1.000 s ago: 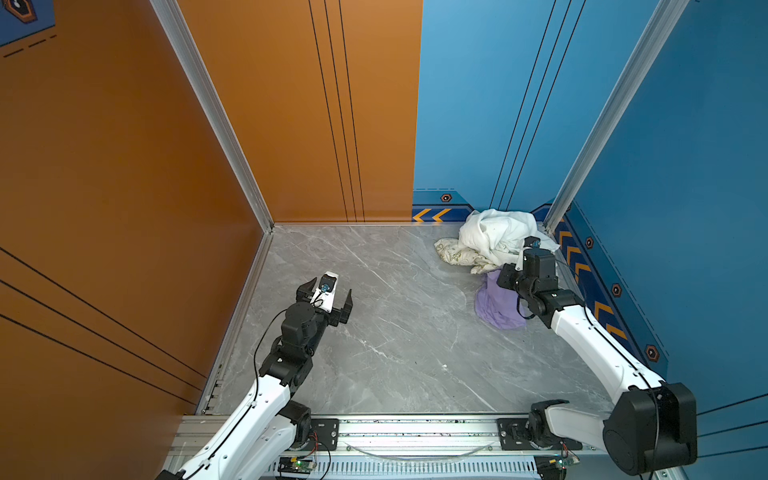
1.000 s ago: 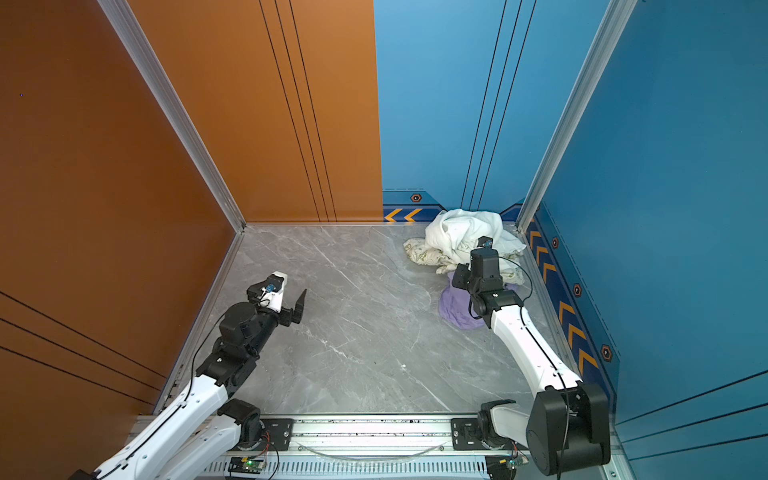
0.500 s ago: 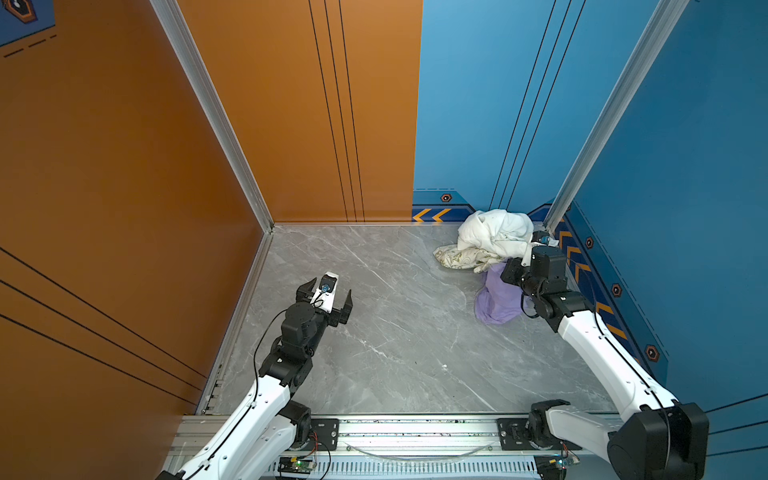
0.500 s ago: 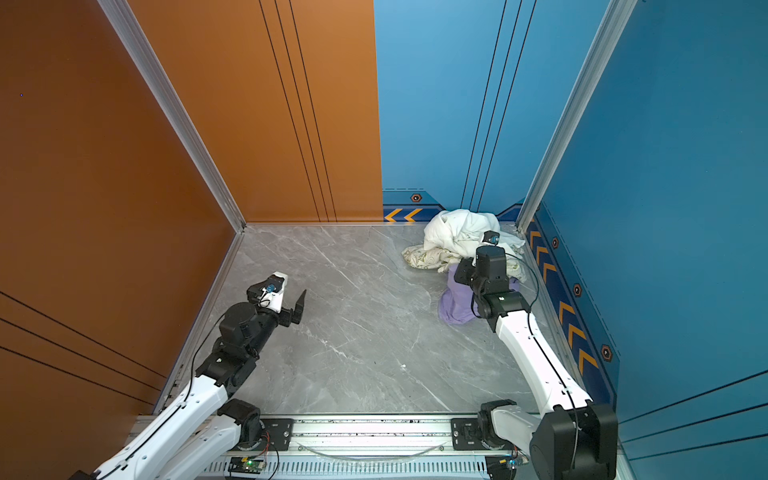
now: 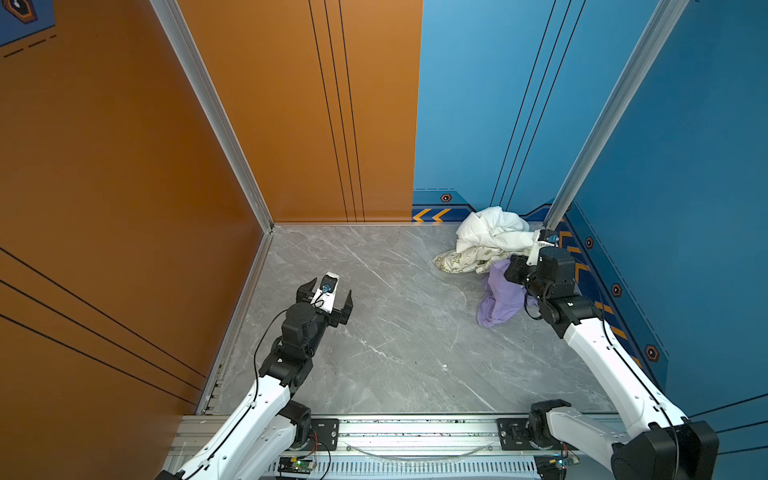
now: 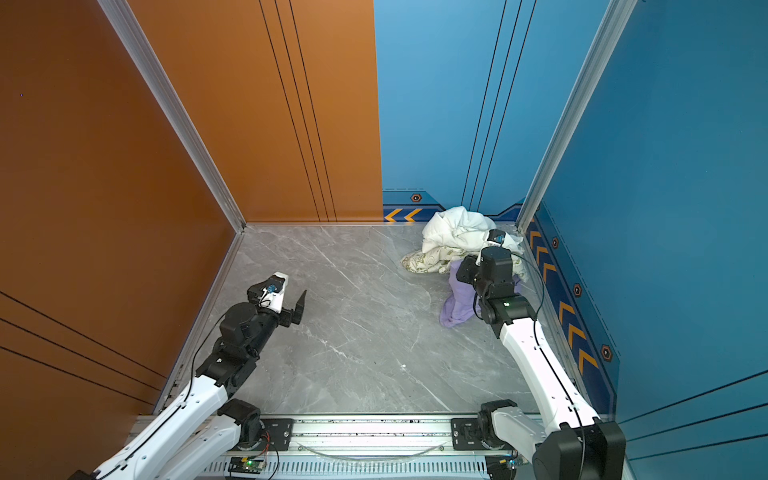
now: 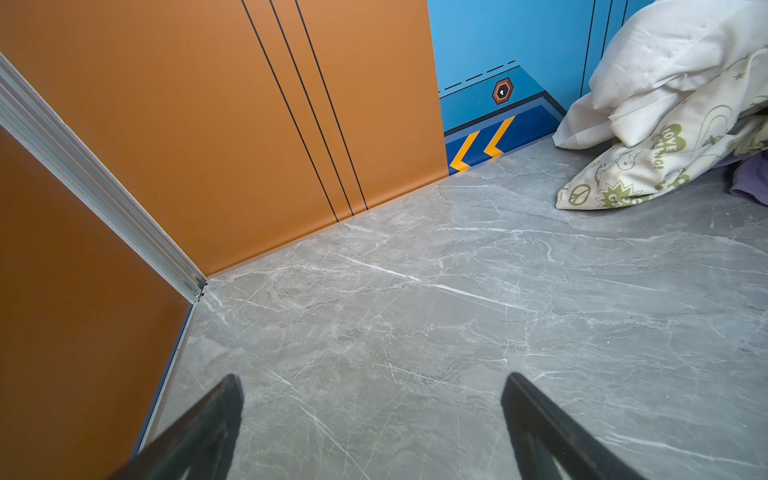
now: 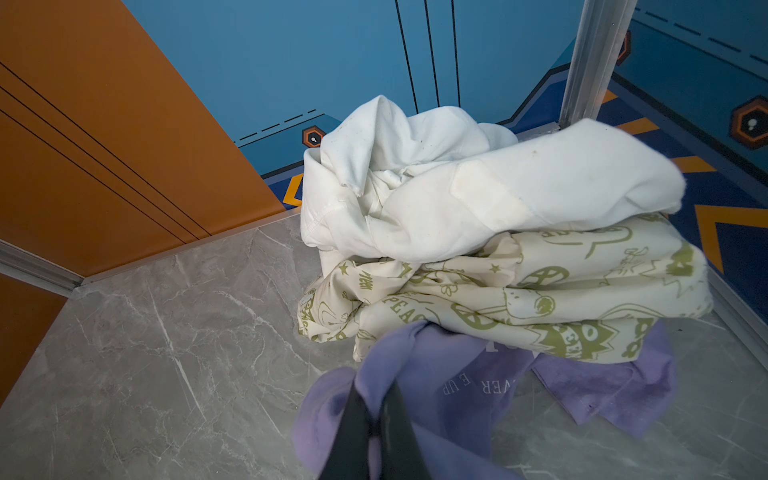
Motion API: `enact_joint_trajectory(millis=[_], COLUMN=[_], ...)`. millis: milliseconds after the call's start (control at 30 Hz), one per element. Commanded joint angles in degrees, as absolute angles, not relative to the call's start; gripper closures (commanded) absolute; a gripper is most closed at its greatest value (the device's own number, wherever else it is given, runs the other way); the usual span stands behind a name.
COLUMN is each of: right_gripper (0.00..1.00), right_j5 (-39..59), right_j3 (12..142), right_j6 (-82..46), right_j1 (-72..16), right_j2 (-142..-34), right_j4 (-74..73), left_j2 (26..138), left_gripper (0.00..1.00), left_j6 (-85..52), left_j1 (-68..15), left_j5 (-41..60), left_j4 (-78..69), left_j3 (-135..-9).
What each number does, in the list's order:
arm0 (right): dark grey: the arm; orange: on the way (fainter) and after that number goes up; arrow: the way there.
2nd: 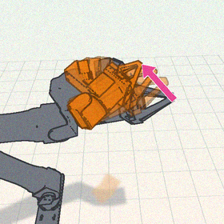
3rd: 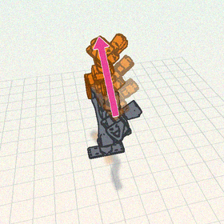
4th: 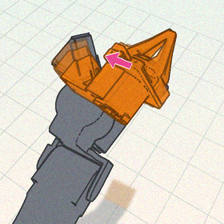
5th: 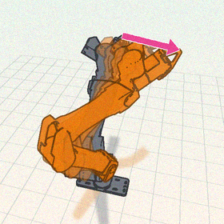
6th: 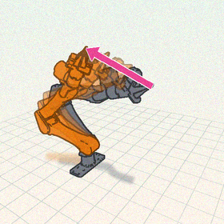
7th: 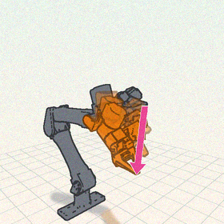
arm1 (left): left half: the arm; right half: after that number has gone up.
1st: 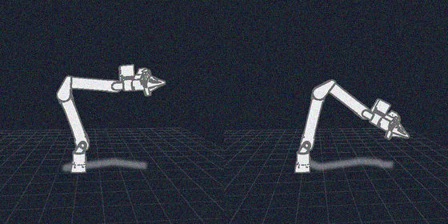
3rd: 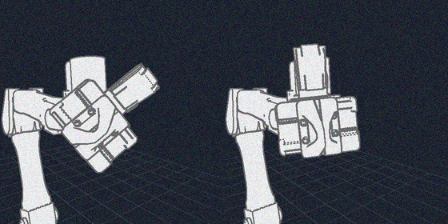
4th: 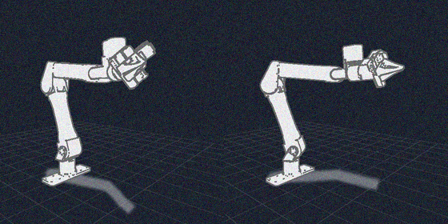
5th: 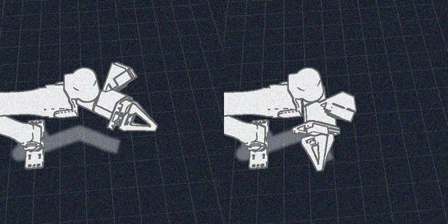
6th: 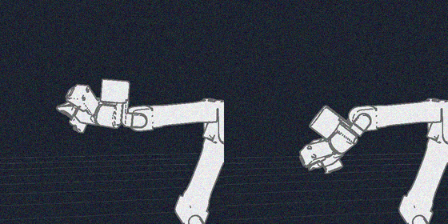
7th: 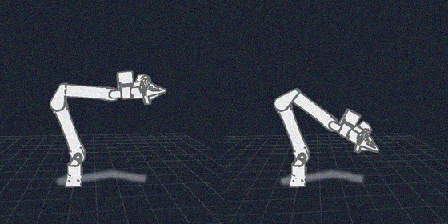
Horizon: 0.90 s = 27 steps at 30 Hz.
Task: Pick out a specific cloth from the pile
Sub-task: 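Close the right gripper on the purple T-shirt and lift it, then pull the purple T-shirt out of the pile with the right gripper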
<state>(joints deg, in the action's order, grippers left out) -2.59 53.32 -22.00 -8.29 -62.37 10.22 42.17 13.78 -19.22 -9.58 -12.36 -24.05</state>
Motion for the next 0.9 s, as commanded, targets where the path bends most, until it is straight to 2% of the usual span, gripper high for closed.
enact_joint_trajectory(millis=[0, 867], right_gripper=[1.00, 1.00], right_j5=[-1.49, -2.56], right_j3=[54.05, 53.02], right_j6=[-23.19, -24.96], right_j1=[-8.53, -8.89], right_j2=[-59.52, -55.47], right_j4=[4.31, 1.30], left_j2=[41.24, 40.88], left_gripper=[0.02, 0.02], left_j6=[14.52, 14.68], left_j1=[-19.95, -20.13], left_j5=[-10.71, -11.09], left_j4=[-11.89, -11.77], left_j3=[-24.50, -24.46])
